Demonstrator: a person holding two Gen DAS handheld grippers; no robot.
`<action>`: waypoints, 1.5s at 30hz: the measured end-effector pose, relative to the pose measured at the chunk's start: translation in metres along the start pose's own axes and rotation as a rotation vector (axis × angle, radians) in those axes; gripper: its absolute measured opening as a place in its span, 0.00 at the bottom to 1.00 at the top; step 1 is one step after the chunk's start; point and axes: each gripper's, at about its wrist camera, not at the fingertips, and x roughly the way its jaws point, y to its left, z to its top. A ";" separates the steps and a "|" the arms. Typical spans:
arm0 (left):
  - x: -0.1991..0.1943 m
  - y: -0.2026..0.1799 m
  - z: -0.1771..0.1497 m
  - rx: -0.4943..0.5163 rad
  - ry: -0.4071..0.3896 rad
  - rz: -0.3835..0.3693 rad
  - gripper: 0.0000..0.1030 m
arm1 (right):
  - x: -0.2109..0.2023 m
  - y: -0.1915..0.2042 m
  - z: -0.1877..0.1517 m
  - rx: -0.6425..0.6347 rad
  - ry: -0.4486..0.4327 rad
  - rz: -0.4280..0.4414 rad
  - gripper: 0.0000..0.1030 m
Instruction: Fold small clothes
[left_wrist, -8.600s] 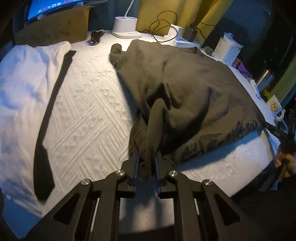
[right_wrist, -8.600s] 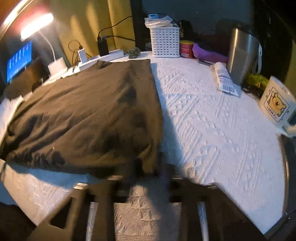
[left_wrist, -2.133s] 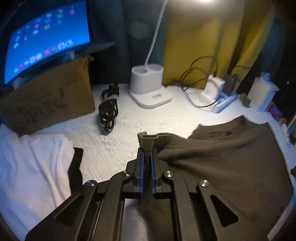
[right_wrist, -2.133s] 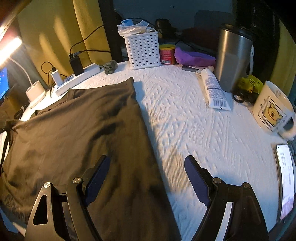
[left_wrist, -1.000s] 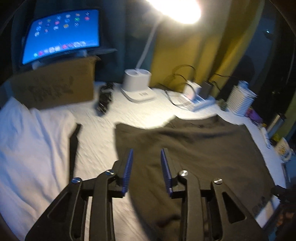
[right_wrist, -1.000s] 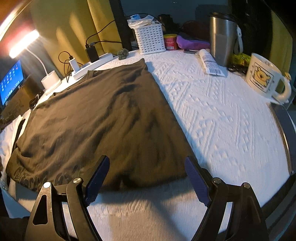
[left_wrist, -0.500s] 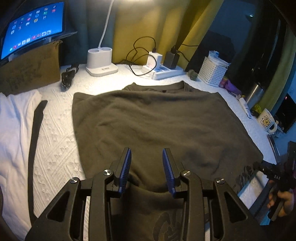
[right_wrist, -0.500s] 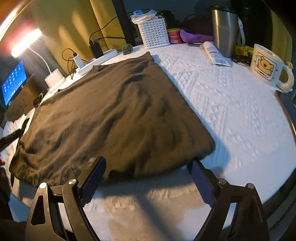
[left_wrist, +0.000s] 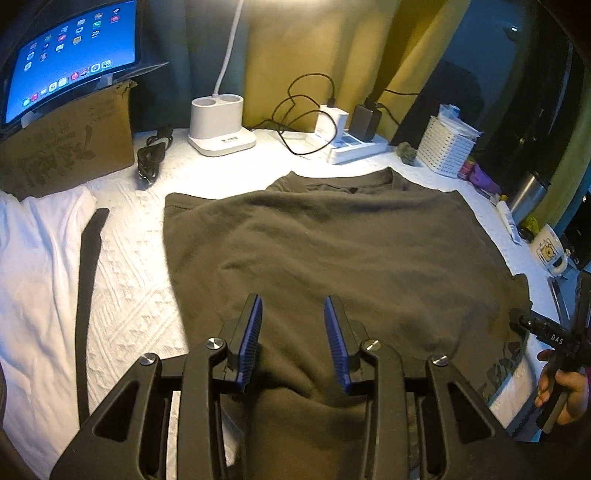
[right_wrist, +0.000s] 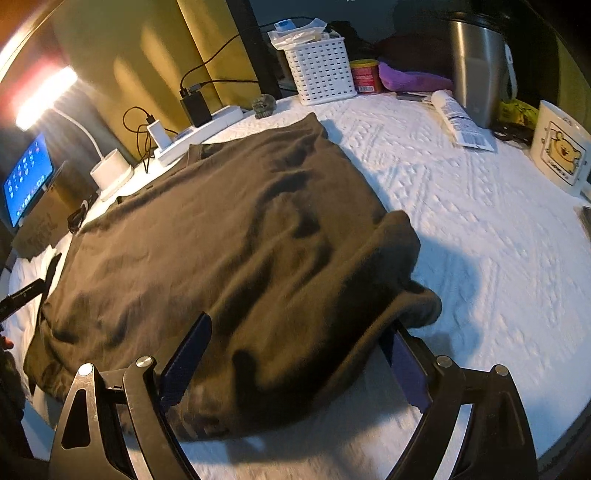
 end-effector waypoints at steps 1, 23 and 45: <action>0.001 0.003 0.001 -0.004 0.001 0.002 0.33 | 0.002 0.000 0.002 0.003 -0.004 0.004 0.89; 0.002 0.067 0.023 -0.062 -0.033 -0.019 0.33 | 0.031 0.077 0.067 -0.099 -0.054 0.131 0.19; -0.029 0.113 -0.007 -0.150 -0.085 -0.048 0.33 | 0.046 0.298 -0.013 -0.683 0.094 0.203 0.20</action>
